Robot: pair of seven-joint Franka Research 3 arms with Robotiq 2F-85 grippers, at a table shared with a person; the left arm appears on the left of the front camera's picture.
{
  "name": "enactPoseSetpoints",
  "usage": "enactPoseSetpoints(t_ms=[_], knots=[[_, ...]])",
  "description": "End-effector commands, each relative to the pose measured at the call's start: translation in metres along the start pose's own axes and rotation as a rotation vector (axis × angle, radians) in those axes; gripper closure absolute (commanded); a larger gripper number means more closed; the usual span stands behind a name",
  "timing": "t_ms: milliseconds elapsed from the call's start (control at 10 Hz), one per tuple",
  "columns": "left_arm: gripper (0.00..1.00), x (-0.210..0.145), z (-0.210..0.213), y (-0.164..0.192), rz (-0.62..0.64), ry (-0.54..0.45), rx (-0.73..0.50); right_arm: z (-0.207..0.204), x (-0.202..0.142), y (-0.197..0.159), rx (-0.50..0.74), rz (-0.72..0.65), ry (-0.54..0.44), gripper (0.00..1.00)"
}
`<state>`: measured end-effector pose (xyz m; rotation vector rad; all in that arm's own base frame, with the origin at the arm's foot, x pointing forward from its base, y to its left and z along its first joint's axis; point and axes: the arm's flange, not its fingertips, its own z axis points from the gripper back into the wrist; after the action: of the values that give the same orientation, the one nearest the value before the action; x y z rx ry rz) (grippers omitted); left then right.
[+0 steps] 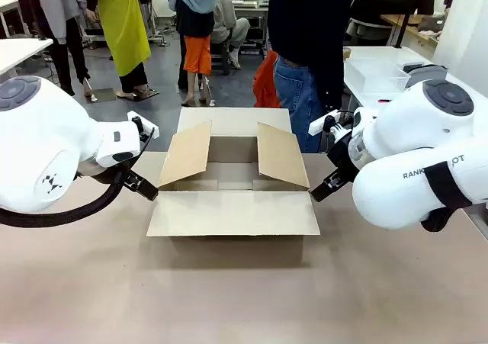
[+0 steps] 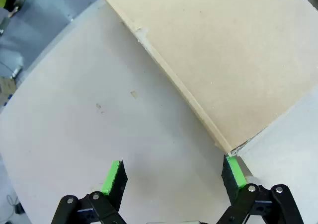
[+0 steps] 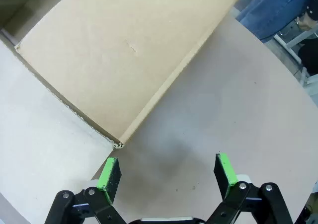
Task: Pack the gift set into the box.
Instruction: Place both hands on the side flaps of the Package Box and spread them outward.
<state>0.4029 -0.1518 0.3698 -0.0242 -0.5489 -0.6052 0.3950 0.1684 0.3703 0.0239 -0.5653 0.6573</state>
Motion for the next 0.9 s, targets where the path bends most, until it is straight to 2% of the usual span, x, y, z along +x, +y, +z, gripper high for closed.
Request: enactPoseSetpoints(t_ms=[0,800], knots=[[0.00,0.0002,0.0002,0.0000,0.000,-0.002,0.000,0.0000,0.0000,0.0000,0.000,0.000,0.000,0.00],[0.00,0.0002,0.0002,0.0000,0.000,-0.002,0.000,0.0000,0.0000,0.0000,0.000,0.000,0.000,0.00]])
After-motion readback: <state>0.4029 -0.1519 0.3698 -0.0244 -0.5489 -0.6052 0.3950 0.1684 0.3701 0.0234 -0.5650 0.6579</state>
